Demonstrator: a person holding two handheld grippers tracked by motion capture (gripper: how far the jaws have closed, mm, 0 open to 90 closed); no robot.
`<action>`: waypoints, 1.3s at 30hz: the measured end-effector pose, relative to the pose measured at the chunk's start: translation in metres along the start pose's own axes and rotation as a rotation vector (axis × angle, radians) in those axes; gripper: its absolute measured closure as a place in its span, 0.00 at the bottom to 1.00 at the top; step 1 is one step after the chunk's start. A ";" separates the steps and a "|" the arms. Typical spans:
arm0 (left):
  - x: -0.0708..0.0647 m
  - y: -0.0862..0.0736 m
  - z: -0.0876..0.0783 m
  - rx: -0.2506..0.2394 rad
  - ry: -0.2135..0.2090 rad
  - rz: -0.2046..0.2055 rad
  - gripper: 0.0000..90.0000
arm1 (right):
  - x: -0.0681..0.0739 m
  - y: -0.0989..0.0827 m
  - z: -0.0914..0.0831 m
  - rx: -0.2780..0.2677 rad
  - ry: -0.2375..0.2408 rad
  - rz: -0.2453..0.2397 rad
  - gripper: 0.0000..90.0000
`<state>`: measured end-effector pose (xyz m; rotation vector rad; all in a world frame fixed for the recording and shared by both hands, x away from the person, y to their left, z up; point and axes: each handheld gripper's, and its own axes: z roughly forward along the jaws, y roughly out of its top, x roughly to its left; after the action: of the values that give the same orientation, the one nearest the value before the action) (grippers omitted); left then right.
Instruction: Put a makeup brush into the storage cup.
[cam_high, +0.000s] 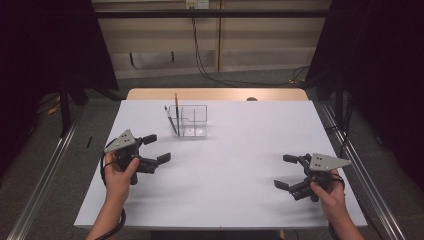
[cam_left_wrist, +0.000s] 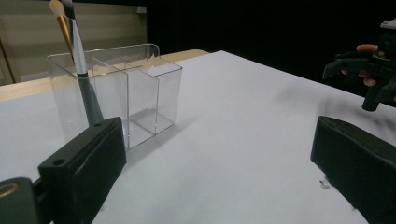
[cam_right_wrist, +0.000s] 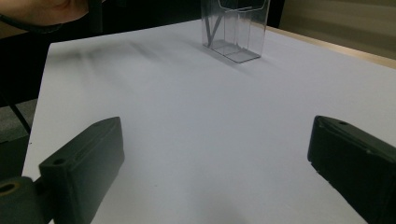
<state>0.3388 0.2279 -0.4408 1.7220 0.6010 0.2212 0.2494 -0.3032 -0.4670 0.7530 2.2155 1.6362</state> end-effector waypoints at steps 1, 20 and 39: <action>-0.001 0.000 -0.001 0.002 -0.003 0.003 0.04 | 0.000 0.000 0.000 0.001 -0.003 0.000 0.04; -0.008 -0.003 -0.009 -0.005 -0.028 0.007 0.04 | -0.001 -0.001 -0.002 0.004 -0.012 0.003 0.04; -0.012 -0.008 -0.022 0.002 -0.033 0.000 0.04 | -0.001 -0.001 -0.002 0.001 -0.014 0.005 0.04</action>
<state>0.3163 0.2417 -0.4408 1.7244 0.5767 0.1920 0.2492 -0.3057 -0.4675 0.7689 2.2071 1.6270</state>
